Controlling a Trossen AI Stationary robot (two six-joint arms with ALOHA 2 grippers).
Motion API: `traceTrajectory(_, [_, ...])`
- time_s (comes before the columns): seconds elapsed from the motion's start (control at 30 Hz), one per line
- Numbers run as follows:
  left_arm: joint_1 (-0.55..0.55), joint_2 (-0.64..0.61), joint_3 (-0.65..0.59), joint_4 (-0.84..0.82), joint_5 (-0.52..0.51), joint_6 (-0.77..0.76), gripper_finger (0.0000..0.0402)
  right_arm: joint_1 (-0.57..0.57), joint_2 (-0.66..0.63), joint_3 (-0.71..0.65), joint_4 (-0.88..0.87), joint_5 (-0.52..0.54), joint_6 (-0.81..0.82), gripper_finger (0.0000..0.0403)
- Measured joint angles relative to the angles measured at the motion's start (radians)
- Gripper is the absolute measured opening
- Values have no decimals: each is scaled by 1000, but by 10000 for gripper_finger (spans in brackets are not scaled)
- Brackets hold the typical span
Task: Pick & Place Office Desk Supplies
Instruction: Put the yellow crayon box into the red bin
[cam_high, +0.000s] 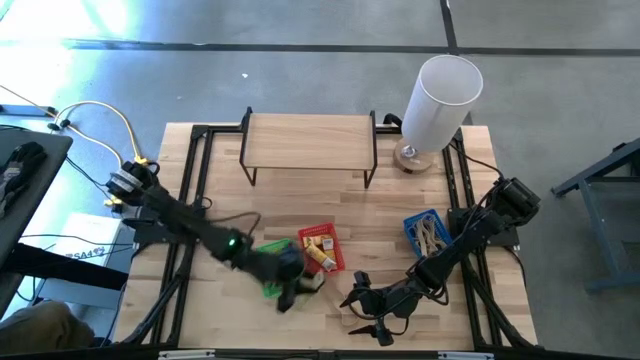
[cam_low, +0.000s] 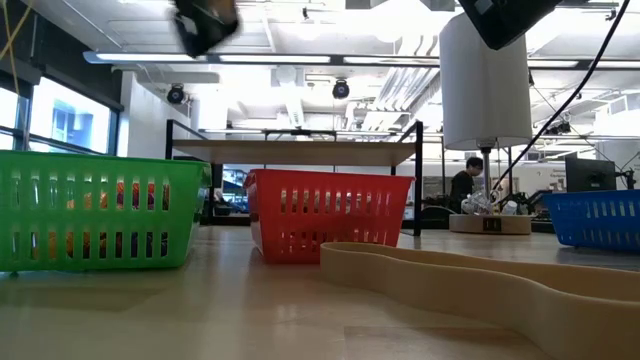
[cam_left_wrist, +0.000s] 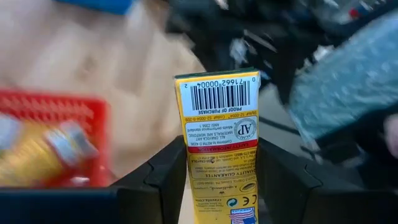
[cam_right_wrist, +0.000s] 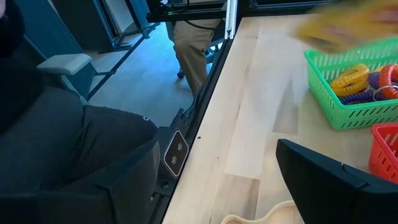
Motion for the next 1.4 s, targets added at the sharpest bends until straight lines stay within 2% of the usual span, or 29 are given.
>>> traceTrajectory(0.23, [173, 0, -24, 19, 62, 43, 163, 3, 0, 0, -4, -15, 0, 311])
traceTrajectory(0.47, [250, 35, -104, 124, 78, -18, 163, 3, 0, 0, -2, -32, 28, 311])
traceTrajectory(0.63, [270, 34, -168, 174, 80, -98, 163, 4, 0, 0, -1, -31, 29, 311])
traceTrajectory(0.9, [279, 34, -198, 158, 83, -142, 163, 3, 0, 0, 16, -27, 27, 311])
traceTrajectory(1.03, [287, 34, -197, 109, 81, -219, 164, 3, 0, 0, 18, -26, 27, 311])
traceTrajectory(1.23, [303, 34, -197, 59, 81, -221, 182, 3, 0, 0, 16, -27, 27, 311])
traceTrajectory(1.4, [315, 34, -197, 89, 141, -186, 195, 3, 0, 0, 15, -30, 27, 311])
